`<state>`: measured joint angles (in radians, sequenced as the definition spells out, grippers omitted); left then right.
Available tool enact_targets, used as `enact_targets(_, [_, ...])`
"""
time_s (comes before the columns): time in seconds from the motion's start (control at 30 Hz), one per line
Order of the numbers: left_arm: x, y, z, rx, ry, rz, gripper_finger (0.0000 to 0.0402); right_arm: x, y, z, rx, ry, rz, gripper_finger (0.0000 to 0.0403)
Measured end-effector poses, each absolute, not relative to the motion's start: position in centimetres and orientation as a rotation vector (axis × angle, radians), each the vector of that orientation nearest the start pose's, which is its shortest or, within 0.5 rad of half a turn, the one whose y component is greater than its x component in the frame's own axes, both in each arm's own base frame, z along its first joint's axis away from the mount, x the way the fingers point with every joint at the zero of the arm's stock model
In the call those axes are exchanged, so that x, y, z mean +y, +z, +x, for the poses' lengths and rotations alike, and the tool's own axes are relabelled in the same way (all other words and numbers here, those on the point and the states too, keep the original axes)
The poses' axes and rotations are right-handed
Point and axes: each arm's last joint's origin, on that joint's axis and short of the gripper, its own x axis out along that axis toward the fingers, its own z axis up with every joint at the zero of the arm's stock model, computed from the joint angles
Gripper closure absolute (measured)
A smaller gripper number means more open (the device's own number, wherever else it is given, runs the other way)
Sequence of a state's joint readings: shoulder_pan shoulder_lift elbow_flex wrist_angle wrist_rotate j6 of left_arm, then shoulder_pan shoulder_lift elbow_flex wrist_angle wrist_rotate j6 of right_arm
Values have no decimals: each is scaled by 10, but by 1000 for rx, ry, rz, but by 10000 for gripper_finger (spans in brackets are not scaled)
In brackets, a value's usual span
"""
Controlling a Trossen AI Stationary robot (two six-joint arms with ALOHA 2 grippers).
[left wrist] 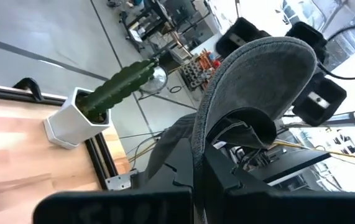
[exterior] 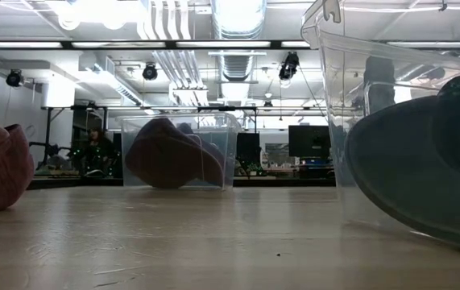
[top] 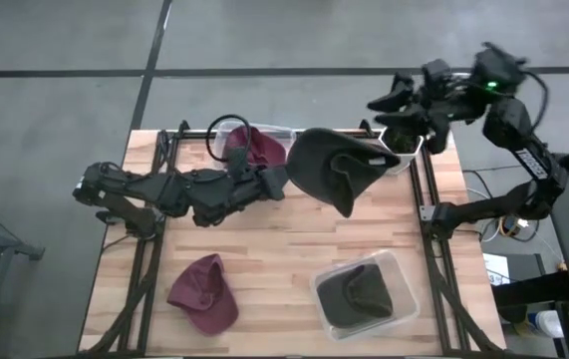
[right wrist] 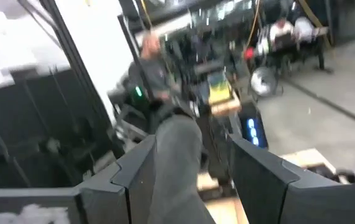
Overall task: Pick and place caps into container
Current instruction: Put the black cap into the bottom transparent container
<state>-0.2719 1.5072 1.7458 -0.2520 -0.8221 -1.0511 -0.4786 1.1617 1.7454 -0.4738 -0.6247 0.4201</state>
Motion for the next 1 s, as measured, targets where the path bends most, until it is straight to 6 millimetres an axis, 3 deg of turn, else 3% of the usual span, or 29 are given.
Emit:
enact_targets(0.27, [-63,477,312,-277,550,-1015,397,-70,517,177,125,156,287,216])
enact_targets(0.63, [-60,469,311,-258,625,-1038,397,-62,523,163,86,162,181,230])
enact_targets(1.0, [-59,466,314,-259,643,-1026,397,-72,509,190,169,167,248,234])
